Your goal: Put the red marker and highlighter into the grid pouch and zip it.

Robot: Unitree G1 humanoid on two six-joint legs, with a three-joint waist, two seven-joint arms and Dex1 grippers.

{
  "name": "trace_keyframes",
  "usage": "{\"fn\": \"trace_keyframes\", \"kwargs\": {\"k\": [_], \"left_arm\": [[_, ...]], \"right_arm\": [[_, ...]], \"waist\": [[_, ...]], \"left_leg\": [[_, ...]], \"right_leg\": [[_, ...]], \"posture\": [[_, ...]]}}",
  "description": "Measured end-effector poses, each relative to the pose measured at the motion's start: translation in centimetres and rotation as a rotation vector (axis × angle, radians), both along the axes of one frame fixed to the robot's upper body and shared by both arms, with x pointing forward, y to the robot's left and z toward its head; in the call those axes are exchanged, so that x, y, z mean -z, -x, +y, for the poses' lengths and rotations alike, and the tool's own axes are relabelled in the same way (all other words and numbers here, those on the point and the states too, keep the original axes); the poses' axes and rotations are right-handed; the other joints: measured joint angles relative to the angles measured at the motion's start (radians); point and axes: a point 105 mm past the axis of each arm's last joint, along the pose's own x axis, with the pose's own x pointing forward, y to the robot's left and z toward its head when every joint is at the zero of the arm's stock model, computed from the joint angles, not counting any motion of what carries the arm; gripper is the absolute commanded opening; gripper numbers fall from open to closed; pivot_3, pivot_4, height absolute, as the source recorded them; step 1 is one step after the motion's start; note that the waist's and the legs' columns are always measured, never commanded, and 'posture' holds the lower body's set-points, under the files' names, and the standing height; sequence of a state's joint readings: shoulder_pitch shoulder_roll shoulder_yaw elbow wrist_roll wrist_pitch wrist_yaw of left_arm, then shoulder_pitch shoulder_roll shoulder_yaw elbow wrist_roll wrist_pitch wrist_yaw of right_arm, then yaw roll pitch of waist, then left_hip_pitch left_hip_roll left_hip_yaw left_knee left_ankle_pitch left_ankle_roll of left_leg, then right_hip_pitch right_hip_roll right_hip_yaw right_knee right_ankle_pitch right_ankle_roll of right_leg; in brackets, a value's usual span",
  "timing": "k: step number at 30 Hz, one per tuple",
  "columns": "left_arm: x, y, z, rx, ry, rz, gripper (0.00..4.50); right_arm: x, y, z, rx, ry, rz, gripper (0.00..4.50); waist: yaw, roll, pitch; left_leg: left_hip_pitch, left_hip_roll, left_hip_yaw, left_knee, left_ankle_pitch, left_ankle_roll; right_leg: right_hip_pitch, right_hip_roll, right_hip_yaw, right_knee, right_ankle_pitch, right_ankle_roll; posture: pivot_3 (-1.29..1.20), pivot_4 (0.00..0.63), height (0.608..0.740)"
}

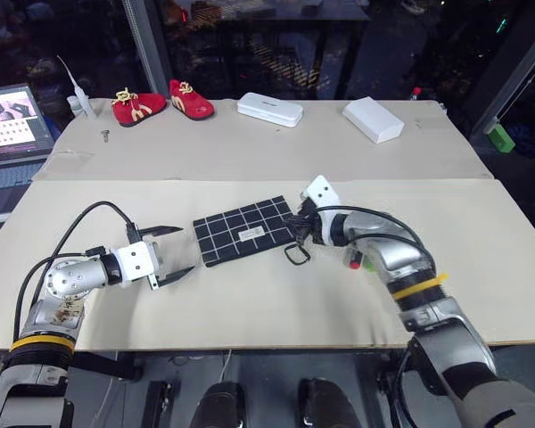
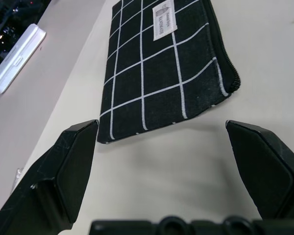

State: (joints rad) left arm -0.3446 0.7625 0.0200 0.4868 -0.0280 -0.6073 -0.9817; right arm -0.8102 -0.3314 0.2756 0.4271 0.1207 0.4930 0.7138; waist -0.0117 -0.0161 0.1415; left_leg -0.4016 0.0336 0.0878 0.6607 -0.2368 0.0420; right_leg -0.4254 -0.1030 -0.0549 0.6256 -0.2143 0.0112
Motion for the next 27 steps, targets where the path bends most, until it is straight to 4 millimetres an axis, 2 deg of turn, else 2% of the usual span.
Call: {"fn": "trace_keyframes", "kwargs": {"k": [3,11,19,27], "left_arm": [[0.0,0.0,0.1,-0.002,-0.001,-0.001,4.5],[-0.1,0.0,0.3,-0.005,-0.007,-0.006,4.5],[1.1,-0.1,-0.3,0.043,-0.053,-0.01,4.5],[1.2,-1.8,-1.9,0.091,-0.076,-0.105,4.5]], "right_arm": [[1.5,-0.1,0.0,-0.021,0.098,-0.016,0.08],[1.6,0.0,0.9,-0.192,0.321,-0.186,0.08],[1.6,-0.1,1.3,-0.211,0.325,-0.199,0.08],[1.5,-0.2,1.7,-0.206,0.298,-0.189,0.08]], "waist": [[-0.003,0.0,0.0],[-0.006,0.0,0.0],[-0.007,0.0,0.0],[-0.006,0.0,0.0]], "left_leg": [[0.0,0.0,0.0,0.0,0.0,0.0],[0.002,0.0,0.0,0.0,0.0,0.0],[0.003,0.0,0.002,0.0,0.0,0.0],[0.003,0.0,0.003,0.0,0.0,0.0]], "right_leg": [[0.0,0.0,0.0,0.0,0.0,0.0],[0.001,0.0,0.0,0.0,0.0,0.0],[0.001,0.001,0.0,0.001,0.0,0.0],[0.001,0.001,0.0,0.002,0.0,0.0]], "posture": [[0.0,0.15,0.74],[0.0,0.15,0.74],[0.0,0.15,0.74],[0.0,0.15,0.74]]}}
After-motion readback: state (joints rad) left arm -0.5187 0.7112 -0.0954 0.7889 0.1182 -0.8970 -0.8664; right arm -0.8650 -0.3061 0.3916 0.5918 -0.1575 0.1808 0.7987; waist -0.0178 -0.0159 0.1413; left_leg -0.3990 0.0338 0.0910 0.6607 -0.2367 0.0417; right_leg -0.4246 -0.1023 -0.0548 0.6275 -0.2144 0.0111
